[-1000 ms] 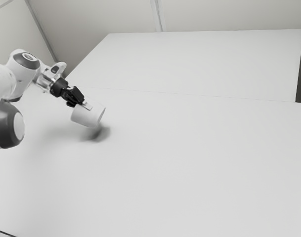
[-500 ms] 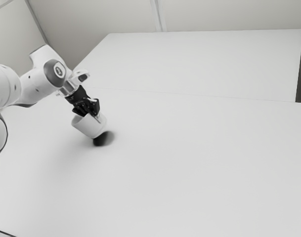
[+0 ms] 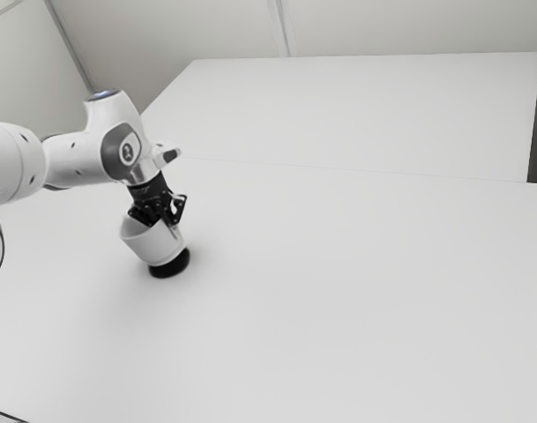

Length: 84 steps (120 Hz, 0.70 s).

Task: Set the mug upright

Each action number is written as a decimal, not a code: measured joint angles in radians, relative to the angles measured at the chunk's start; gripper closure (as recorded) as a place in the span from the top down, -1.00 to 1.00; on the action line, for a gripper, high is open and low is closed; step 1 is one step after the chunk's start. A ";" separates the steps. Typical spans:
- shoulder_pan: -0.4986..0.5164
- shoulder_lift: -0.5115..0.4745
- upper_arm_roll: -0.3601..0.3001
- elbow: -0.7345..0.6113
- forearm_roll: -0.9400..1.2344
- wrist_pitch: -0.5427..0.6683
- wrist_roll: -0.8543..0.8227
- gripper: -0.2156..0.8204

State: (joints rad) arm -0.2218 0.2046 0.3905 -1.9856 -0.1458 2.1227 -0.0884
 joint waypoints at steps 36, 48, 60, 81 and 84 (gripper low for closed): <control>-0.050 -0.012 0.001 -0.048 0.084 0.010 -0.193 -0.93; -0.061 -0.005 0.001 -0.049 0.094 0.019 -0.243 -0.92; -0.072 0.005 0.001 -0.049 0.097 0.026 -0.287 -0.92; -0.075 0.046 0.001 -0.039 0.091 0.038 -0.349 -0.92; -0.075 0.051 0.001 -0.038 0.090 0.039 -0.356 -0.92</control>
State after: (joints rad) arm -0.2968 0.2553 0.3915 -2.0238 -0.0556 2.1622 -0.4448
